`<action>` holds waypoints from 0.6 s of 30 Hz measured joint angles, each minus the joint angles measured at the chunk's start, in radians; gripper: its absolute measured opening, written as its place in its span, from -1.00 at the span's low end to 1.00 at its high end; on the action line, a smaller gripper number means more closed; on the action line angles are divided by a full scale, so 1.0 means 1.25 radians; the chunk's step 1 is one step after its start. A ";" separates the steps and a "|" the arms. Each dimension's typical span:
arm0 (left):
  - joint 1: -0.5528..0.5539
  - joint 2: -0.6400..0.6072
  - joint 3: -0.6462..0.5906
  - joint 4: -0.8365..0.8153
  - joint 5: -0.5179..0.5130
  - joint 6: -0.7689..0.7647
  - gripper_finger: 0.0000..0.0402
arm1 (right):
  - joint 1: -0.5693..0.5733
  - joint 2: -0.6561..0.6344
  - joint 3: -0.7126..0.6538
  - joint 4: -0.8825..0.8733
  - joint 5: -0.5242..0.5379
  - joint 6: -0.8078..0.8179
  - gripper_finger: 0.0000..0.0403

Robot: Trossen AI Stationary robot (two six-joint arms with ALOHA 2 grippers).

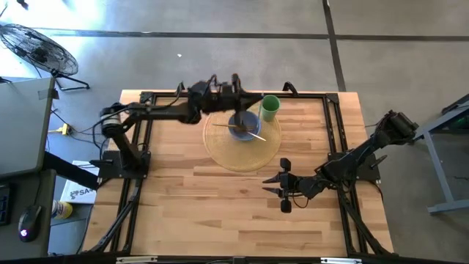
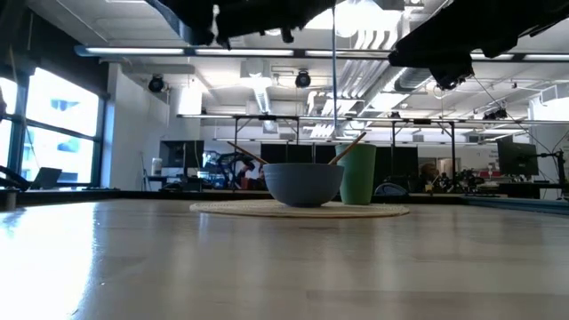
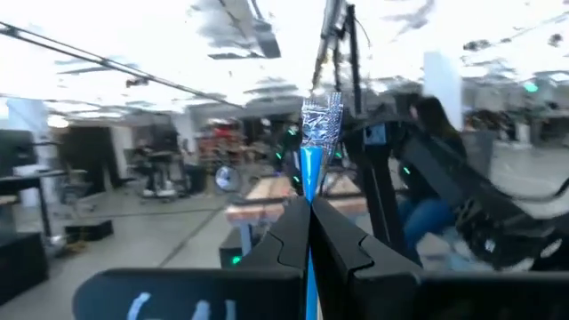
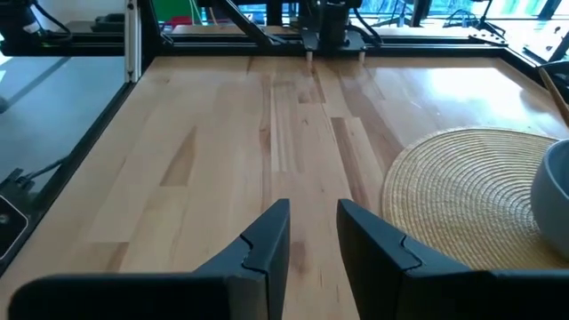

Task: Pick & Place Utensil
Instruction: Put the blue straw into the green cup

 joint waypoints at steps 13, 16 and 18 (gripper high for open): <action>0.166 0.191 0.351 -0.119 0.218 -0.048 -1.00 | 0.000 0.000 0.000 -0.002 -0.001 -0.004 -0.55; 0.175 0.223 0.380 -0.116 0.218 -0.047 -1.00 | 0.000 0.000 0.000 -0.004 -0.001 -0.015 -0.55; 0.176 0.250 0.388 -0.115 0.199 -0.048 -1.00 | 0.000 0.000 0.000 -0.004 0.000 -0.019 -0.55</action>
